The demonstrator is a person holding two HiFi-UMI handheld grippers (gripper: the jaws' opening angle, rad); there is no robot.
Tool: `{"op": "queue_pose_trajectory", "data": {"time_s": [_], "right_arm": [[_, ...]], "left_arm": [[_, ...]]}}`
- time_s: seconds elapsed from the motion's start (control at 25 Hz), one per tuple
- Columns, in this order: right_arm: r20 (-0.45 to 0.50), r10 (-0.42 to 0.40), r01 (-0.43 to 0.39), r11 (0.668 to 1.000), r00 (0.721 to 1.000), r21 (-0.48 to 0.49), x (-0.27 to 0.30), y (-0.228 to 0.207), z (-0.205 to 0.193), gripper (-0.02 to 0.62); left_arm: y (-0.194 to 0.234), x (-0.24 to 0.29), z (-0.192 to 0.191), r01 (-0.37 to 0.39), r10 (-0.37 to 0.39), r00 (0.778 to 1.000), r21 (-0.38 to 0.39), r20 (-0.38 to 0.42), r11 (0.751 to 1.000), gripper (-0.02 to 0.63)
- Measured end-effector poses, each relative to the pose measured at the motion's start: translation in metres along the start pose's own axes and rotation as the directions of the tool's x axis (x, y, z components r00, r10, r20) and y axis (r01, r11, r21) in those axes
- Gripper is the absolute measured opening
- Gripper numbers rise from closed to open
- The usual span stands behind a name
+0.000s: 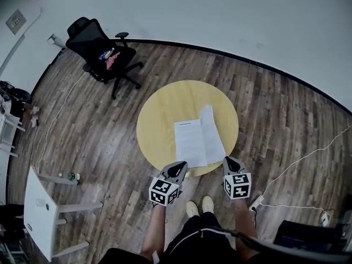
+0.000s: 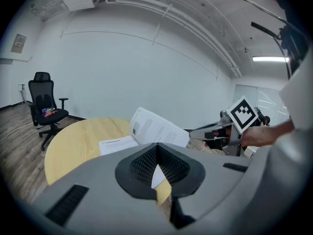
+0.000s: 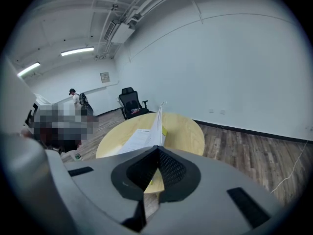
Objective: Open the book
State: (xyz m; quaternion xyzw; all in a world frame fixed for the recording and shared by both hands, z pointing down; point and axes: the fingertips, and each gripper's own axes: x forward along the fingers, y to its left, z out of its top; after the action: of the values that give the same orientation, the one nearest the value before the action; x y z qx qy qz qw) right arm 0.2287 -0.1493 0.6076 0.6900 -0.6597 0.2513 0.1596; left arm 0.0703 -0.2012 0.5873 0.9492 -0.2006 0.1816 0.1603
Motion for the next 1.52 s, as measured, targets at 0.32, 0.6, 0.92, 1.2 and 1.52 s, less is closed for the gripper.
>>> {"op": "queue_pose_trajectory", "data": {"time_s": [0.32, 0.6, 0.92, 1.2, 1.52], "right_arm": [[-0.016, -0.065, 0.066, 0.995, 0.998, 0.078, -0.011, -0.056, -0.02, 0.006], [-0.05, -0.085, 0.09, 0.99, 0.995, 0.112, -0.006, -0.085, -0.044, 0.006], [-0.113, -0.08, 0.094, 0.988, 0.99, 0.125, 0.014, -0.112, -0.07, 0.006], [-0.158, -0.073, 0.093, 0.988, 0.985, 0.125, 0.032, -0.122, -0.093, 0.006], [-0.195, -0.062, 0.09, 0.986, 0.979, 0.138, 0.048, -0.127, -0.116, 0.006]], "left_arm": [[-0.027, 0.044, 0.007, 0.063, -0.062, 0.997, 0.032, -0.039, 0.997, 0.0], [-0.036, 0.074, -0.005, 0.094, -0.091, 0.993, 0.031, -0.076, 0.995, 0.002], [-0.03, 0.101, -0.028, 0.085, -0.085, 0.989, -0.003, -0.124, 0.996, 0.0], [-0.019, 0.116, -0.047, 0.07, -0.076, 0.988, -0.046, -0.133, 0.996, 0.0], [-0.009, 0.125, -0.064, 0.06, -0.071, 0.987, -0.083, -0.146, 0.995, 0.0]]}}
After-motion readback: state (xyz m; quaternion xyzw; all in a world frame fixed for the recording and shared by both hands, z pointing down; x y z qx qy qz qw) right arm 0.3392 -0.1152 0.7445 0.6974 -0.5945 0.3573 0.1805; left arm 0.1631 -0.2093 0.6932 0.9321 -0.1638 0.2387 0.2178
